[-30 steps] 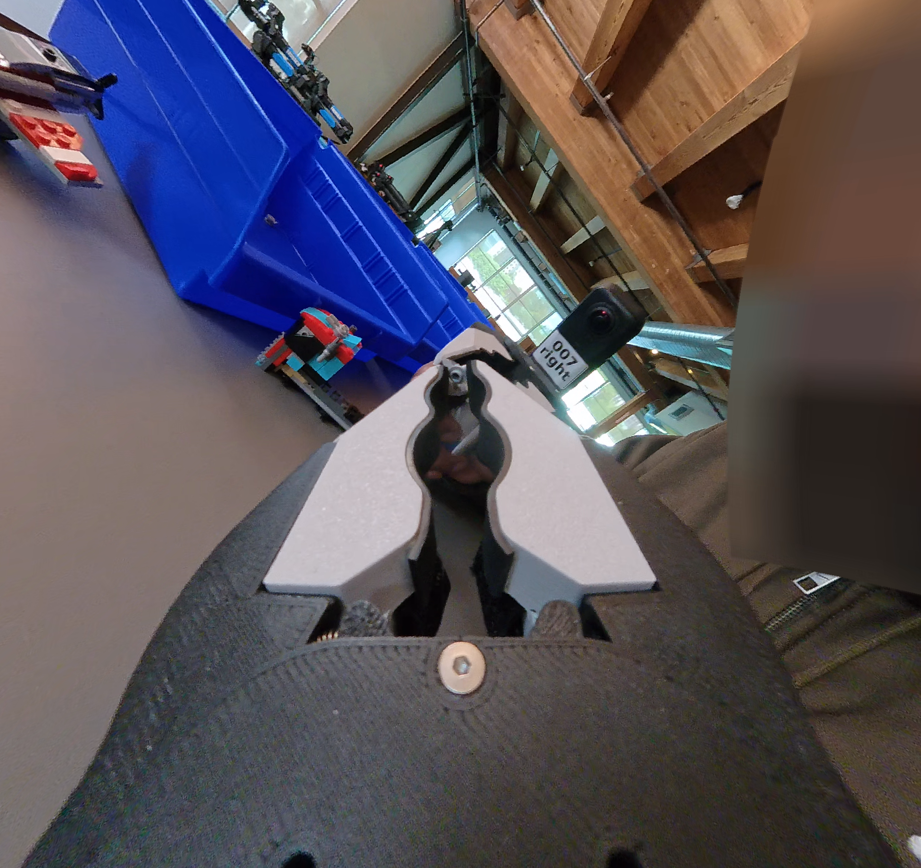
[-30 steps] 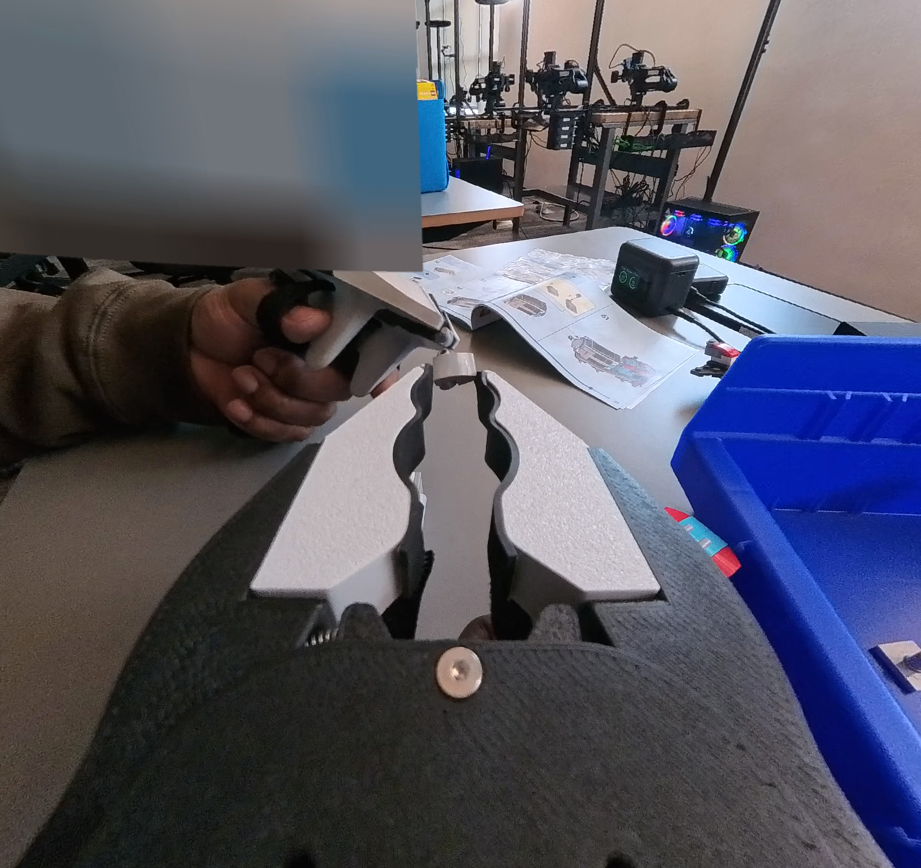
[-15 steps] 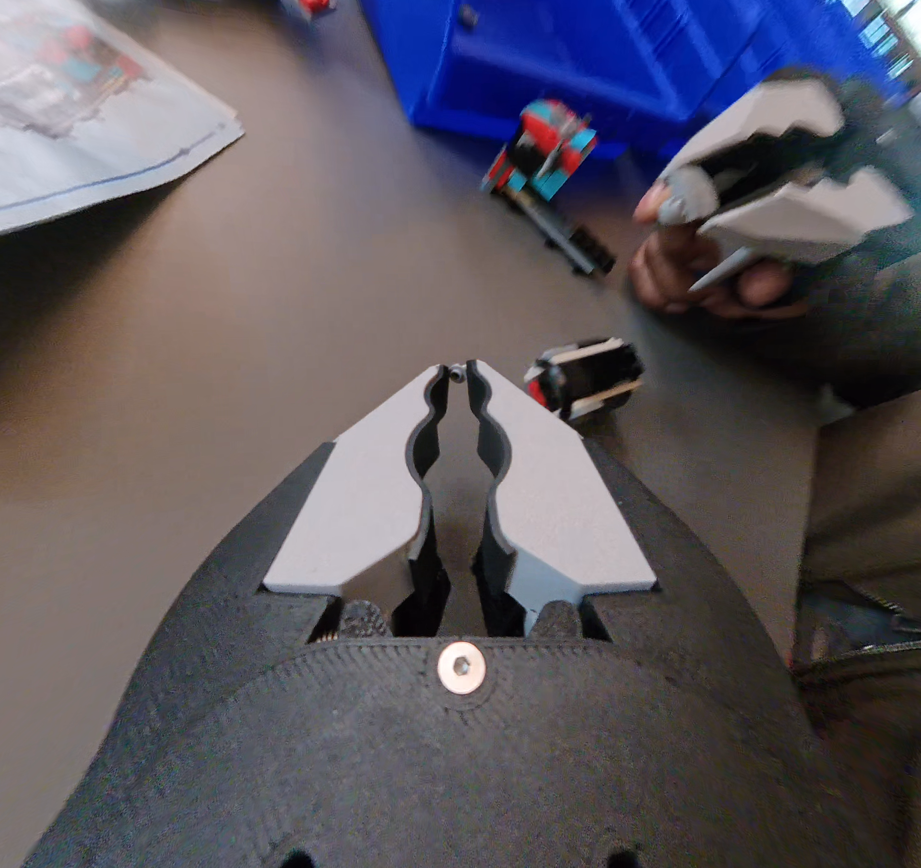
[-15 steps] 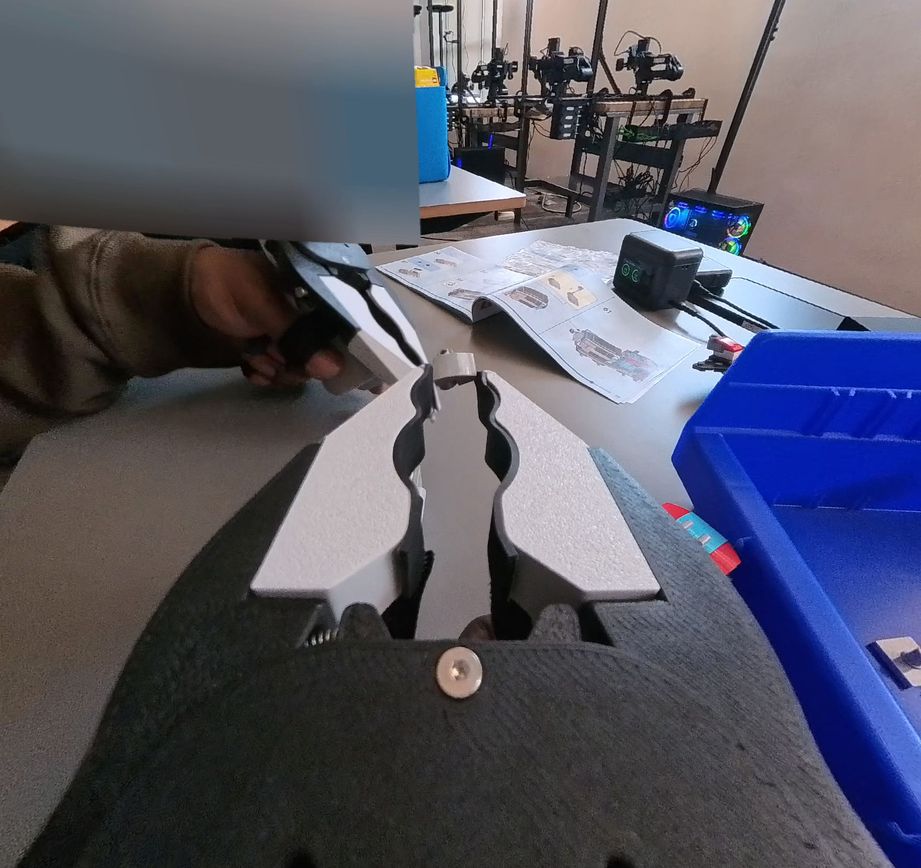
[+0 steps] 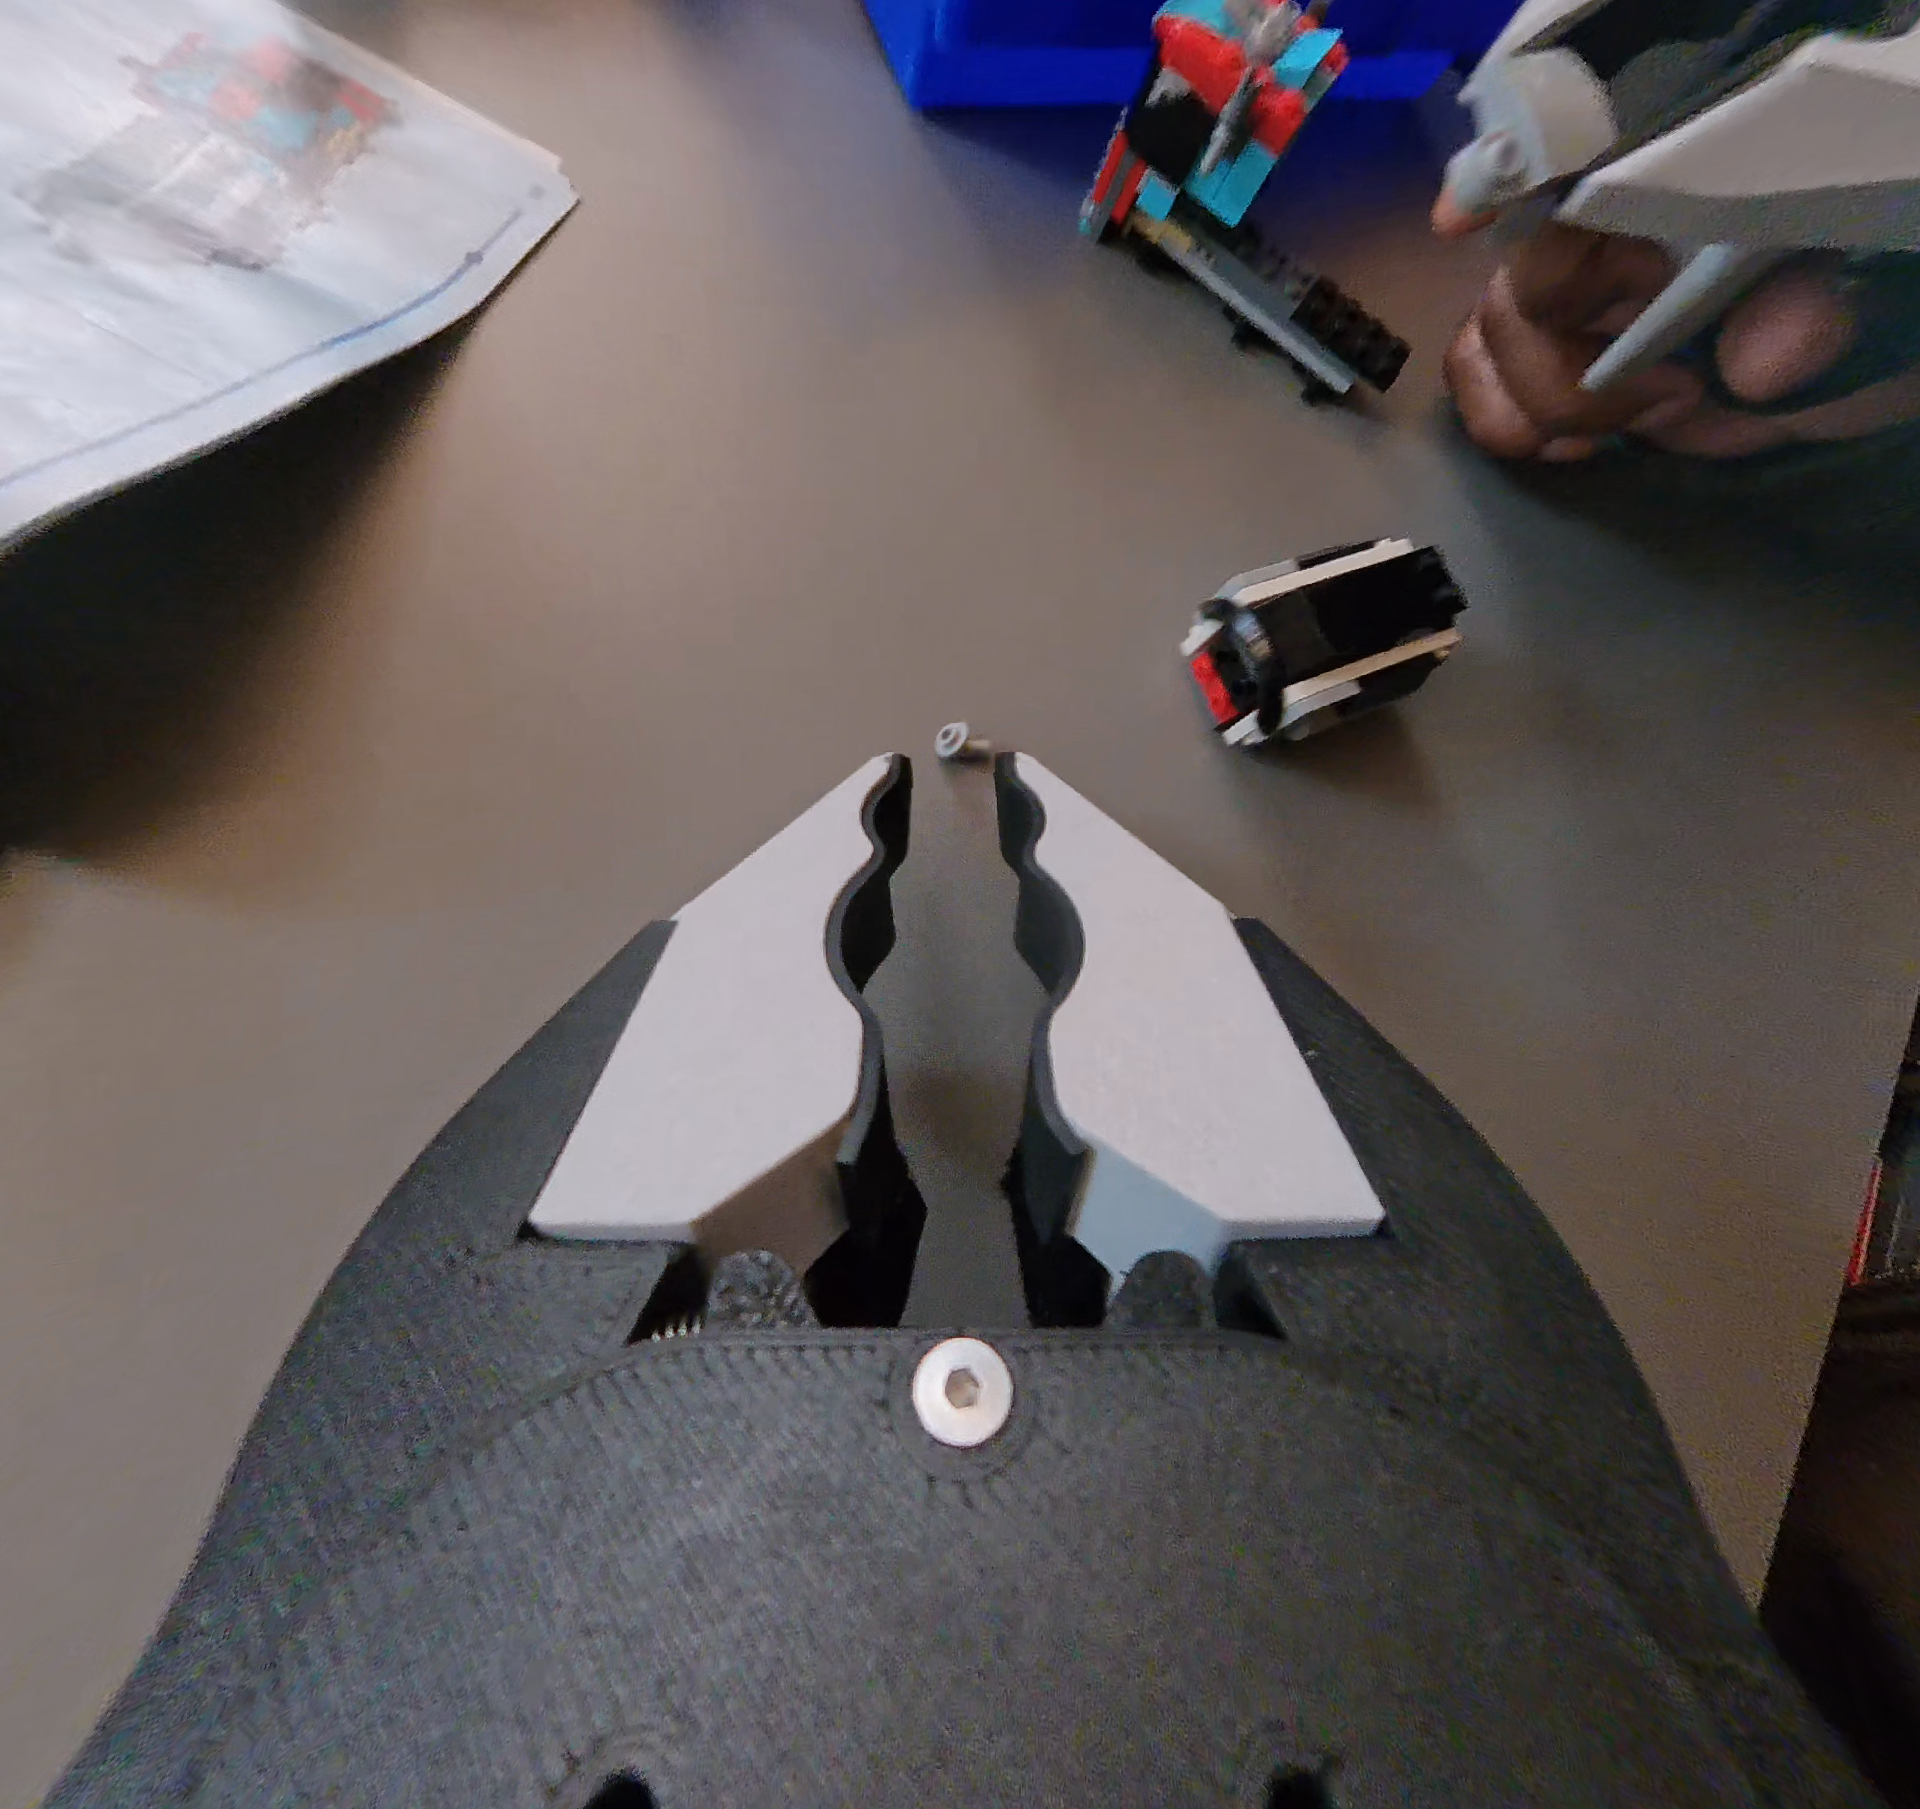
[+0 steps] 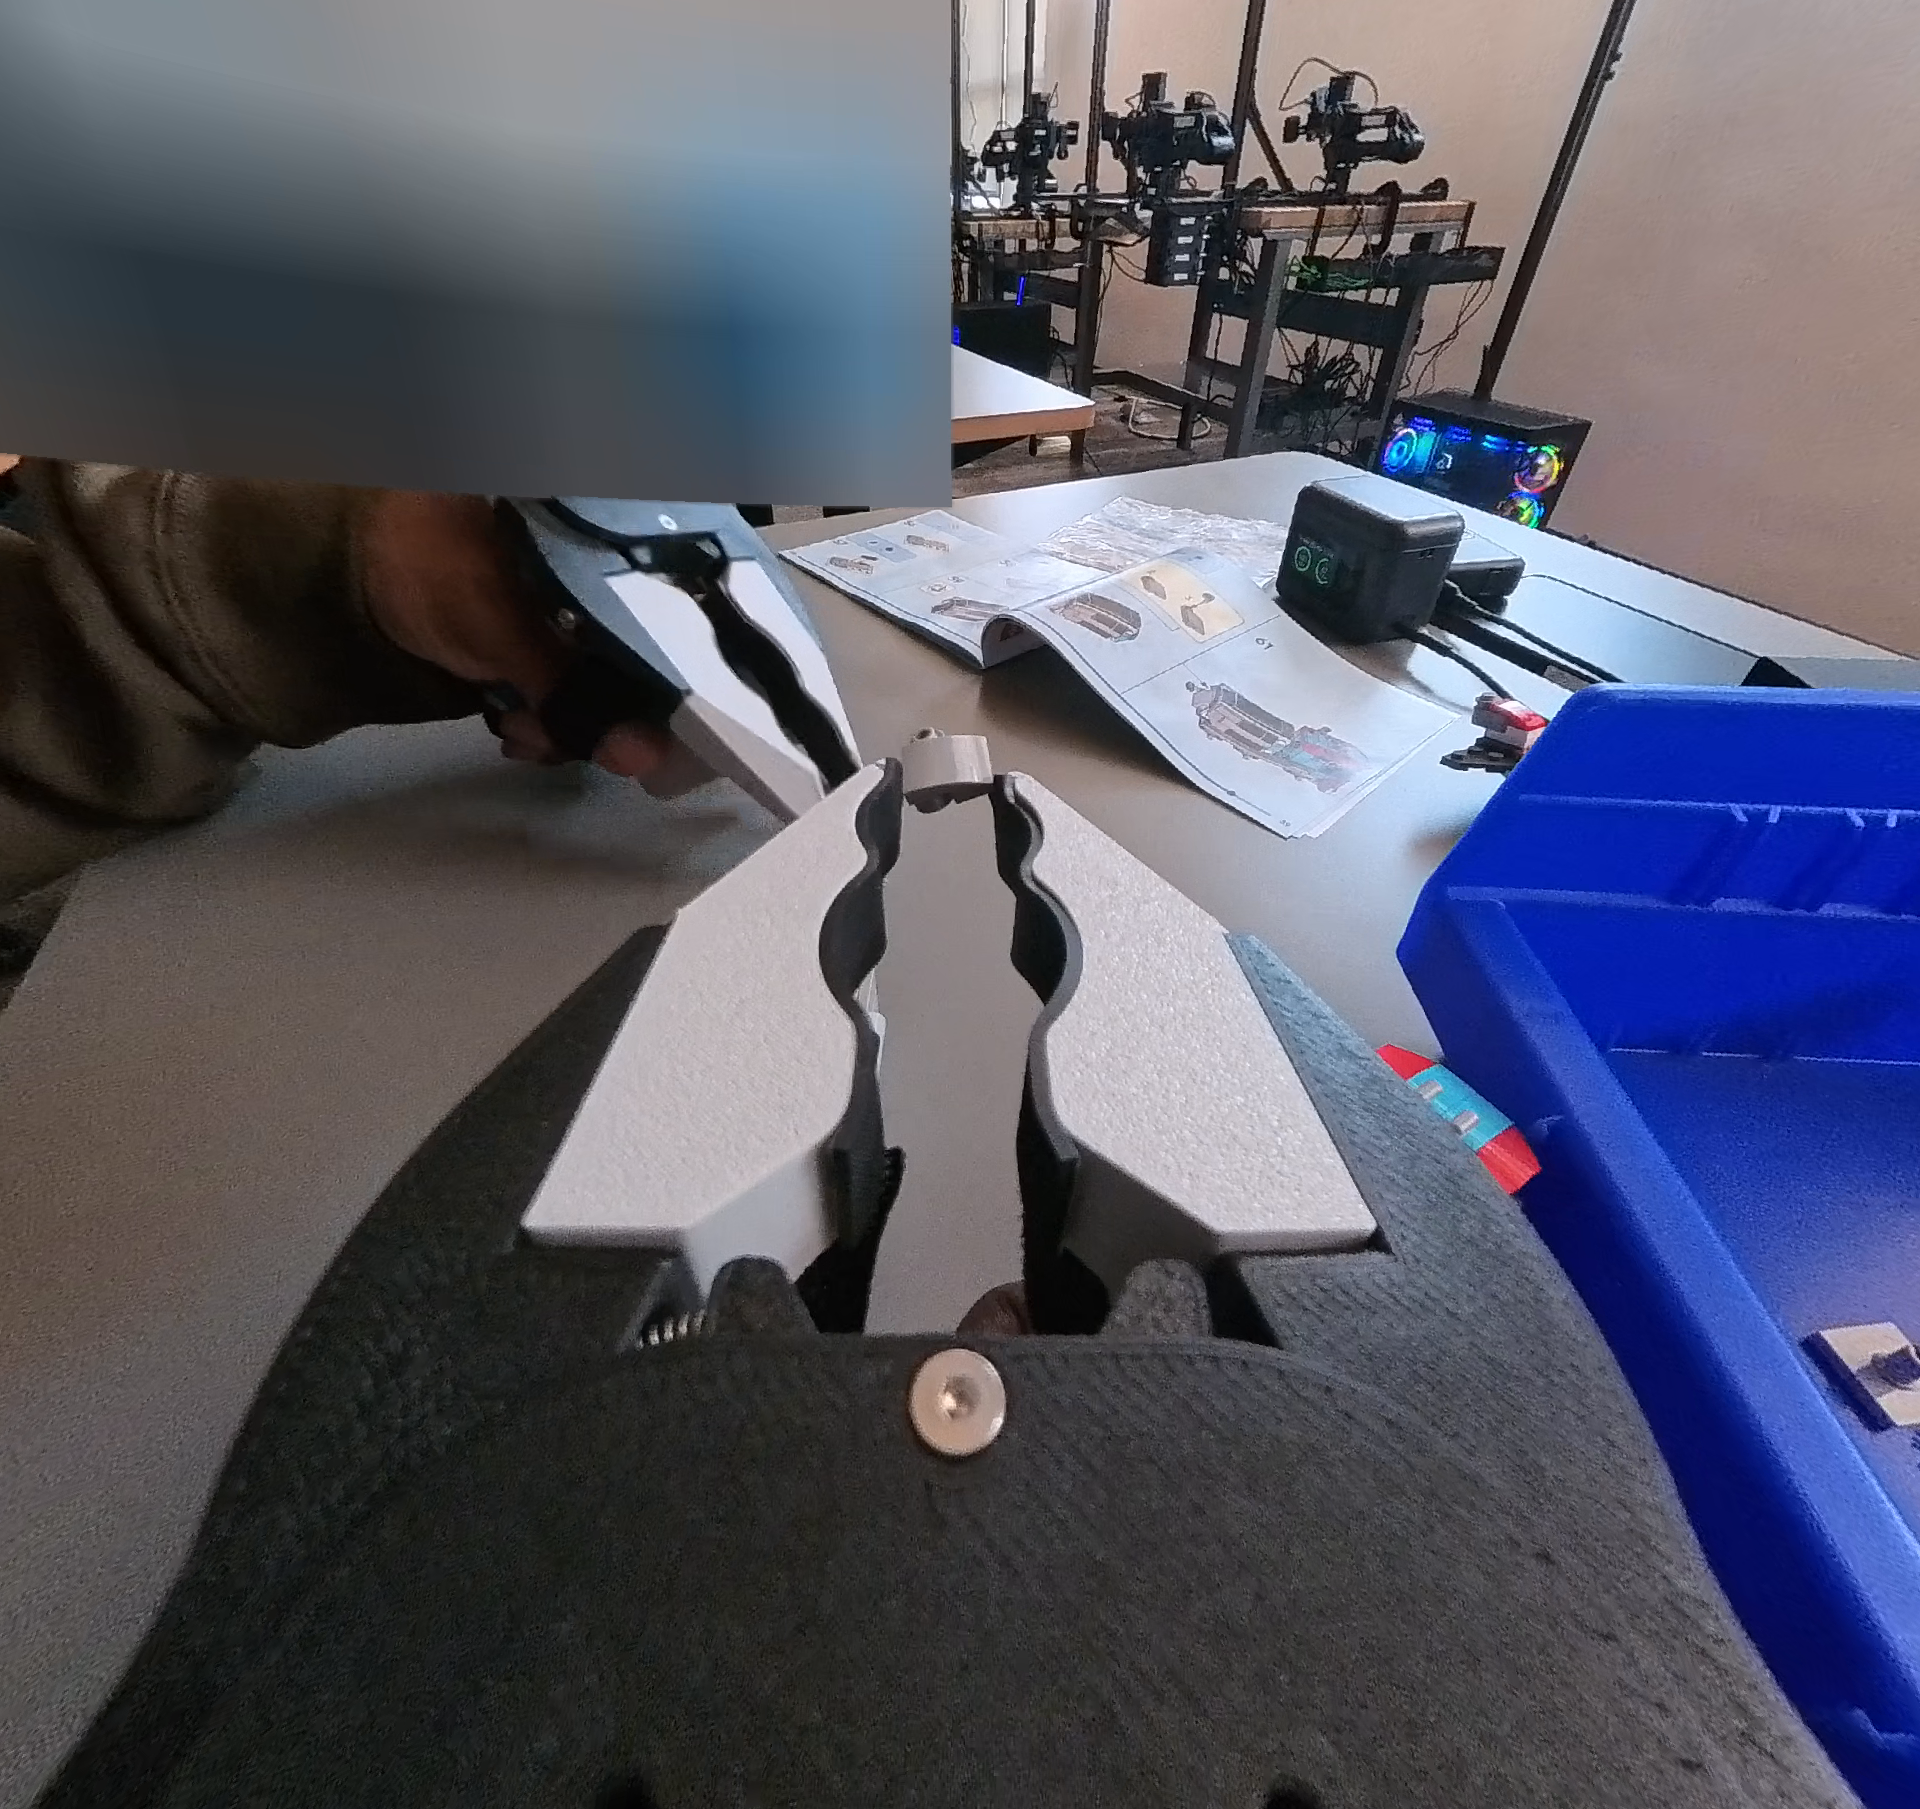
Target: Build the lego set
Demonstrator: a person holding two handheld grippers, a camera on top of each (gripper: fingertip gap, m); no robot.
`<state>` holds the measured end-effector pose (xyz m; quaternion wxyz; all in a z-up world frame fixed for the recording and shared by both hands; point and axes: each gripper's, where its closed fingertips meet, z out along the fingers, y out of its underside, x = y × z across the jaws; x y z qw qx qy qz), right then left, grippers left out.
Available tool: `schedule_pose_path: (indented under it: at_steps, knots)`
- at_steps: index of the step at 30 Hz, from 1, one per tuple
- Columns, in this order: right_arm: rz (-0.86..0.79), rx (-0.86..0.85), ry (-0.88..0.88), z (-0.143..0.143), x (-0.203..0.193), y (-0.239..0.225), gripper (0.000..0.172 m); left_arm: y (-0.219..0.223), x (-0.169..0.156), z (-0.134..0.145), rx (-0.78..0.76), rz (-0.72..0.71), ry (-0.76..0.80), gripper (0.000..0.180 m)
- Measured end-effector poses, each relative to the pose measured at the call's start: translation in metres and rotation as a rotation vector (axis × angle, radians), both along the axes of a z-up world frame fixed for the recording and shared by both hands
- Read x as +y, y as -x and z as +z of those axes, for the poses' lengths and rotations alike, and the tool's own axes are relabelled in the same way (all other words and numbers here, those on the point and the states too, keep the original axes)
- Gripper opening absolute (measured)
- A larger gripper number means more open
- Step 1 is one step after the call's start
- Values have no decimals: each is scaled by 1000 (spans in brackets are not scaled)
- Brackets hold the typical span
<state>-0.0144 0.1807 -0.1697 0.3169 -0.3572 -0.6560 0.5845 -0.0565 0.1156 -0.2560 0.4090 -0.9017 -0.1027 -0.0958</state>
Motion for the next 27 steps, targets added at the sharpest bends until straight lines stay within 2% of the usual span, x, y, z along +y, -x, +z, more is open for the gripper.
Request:
schedule_pose_path:
  at_steps: [4,12,27]
  knots:
    - [0,1,-1,0,0,0,18,-9,5,5,48,-31,-6,14]
    - [-3,3,-5,0,1,-1,18,-14,12,-4,140,-36,44,11]
    - [-2,5,-8,0,1,-2,18,-11,11,-4,173,-18,55,12]
